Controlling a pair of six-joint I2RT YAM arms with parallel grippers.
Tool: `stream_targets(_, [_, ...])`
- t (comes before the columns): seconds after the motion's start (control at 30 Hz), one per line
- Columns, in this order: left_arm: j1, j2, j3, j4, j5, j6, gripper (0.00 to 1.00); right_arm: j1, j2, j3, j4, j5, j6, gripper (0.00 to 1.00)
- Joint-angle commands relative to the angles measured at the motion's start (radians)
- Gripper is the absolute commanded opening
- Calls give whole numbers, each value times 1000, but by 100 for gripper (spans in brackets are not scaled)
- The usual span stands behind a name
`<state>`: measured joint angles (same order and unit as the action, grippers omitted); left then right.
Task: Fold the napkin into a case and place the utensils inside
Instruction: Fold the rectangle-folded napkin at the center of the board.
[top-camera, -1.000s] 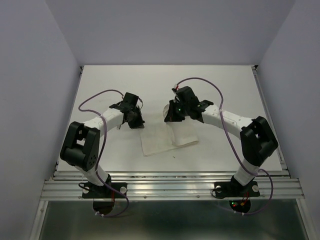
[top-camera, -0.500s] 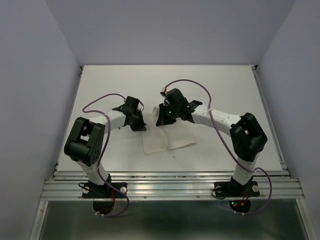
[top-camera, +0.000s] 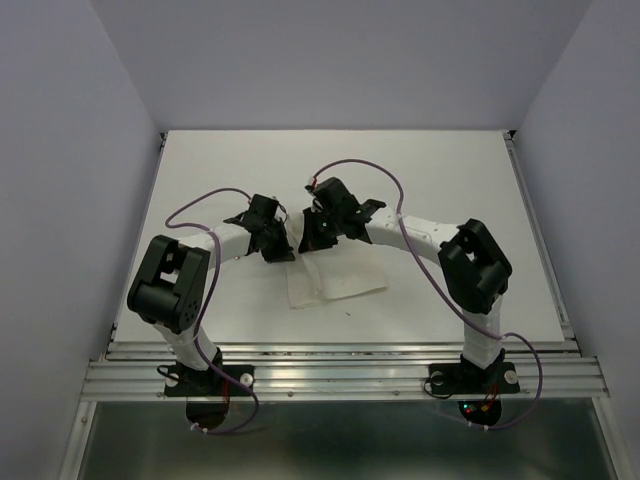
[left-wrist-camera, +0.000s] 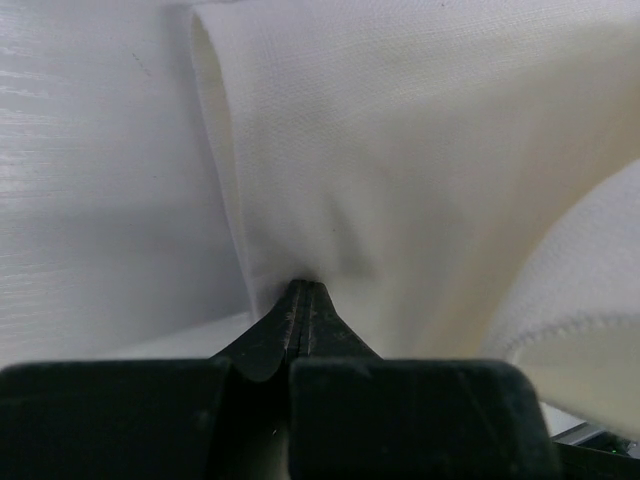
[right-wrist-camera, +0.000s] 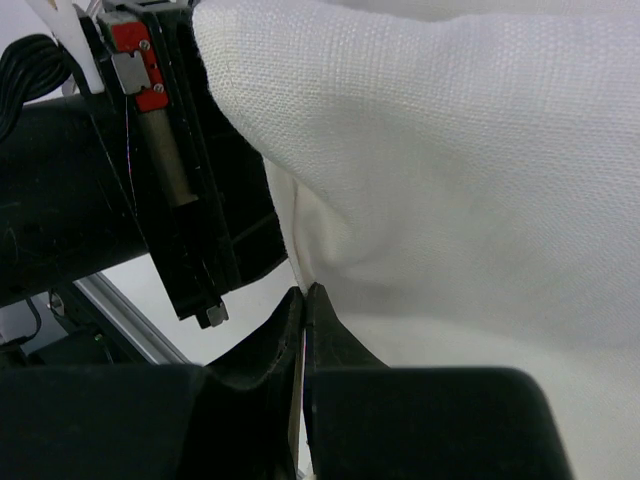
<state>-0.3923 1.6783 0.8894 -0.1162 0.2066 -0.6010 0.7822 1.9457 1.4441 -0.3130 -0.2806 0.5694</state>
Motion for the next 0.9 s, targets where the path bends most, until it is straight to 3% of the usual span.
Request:
stream_targets(0.0, [-6, -6, -52, -62, -23, 12, 0, 12, 21, 68, 29, 9, 18, 1])
stream_targets(0.87, [-5, -40, -60, -71, -22, 15, 0, 12, 65, 87, 28, 64, 55, 1])
